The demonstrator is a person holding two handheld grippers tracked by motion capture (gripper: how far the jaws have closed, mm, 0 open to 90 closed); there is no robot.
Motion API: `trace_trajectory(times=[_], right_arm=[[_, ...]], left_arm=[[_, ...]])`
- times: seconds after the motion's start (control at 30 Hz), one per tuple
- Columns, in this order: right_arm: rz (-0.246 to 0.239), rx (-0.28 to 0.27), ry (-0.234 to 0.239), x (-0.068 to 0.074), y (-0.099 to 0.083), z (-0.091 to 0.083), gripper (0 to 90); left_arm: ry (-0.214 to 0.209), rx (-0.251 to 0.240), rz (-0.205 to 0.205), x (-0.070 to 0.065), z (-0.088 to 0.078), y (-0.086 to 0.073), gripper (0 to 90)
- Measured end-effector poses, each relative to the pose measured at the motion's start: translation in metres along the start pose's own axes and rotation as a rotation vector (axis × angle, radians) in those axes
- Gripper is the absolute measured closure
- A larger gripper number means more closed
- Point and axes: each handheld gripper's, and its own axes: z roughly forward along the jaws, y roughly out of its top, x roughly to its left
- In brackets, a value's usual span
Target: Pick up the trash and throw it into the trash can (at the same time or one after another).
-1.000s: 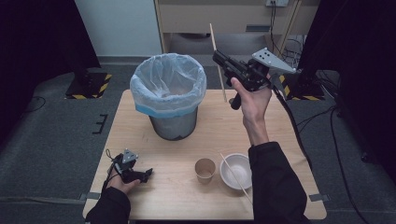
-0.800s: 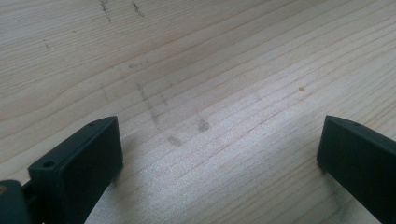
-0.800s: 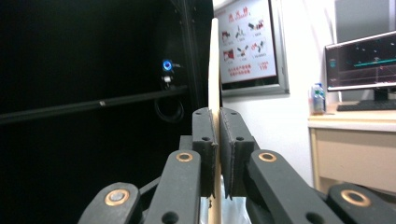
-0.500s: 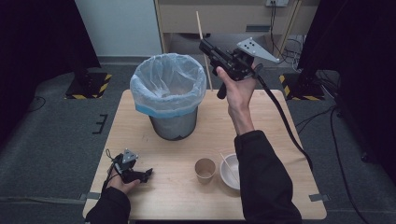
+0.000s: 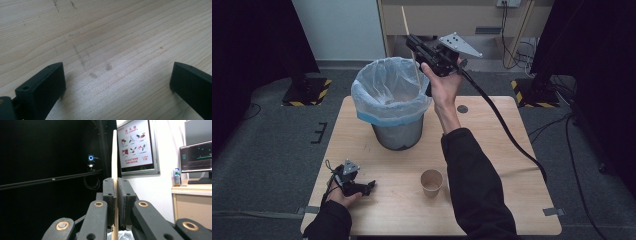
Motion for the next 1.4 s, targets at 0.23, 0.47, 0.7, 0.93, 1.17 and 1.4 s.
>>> trace_trajectory(times=[0.23,0.47,0.7,0.93,1.17,1.4], right_arm=[[0.018,0.003,-0.026,-0.005,-0.020,0.025,85.7],[0.035,0.022,-0.057,-0.008,-0.033,0.038,75.9],[0.018,0.071,-0.054,-0.009,-0.022,0.028,60.0],[0.015,0.107,-0.013,0.004,0.001,-0.018,50.4],[-0.018,0.155,-0.038,-0.005,0.005,-0.082,45.8],[-0.028,0.248,-0.101,-0.012,-0.007,-0.153,42.2]], left_arm=[[-0.001,0.000,0.002,0.000,0.000,0.000,0.0],[-0.001,0.001,0.002,0.000,0.000,0.000,0.0],[-0.001,-0.002,0.001,0.000,0.000,0.000,0.0],[0.000,-0.001,0.001,0.000,0.000,0.000,0.0],[0.000,-0.001,0.001,0.000,0.000,0.000,0.0],[0.001,0.001,-0.001,-0.001,0.000,0.000,0.0]])
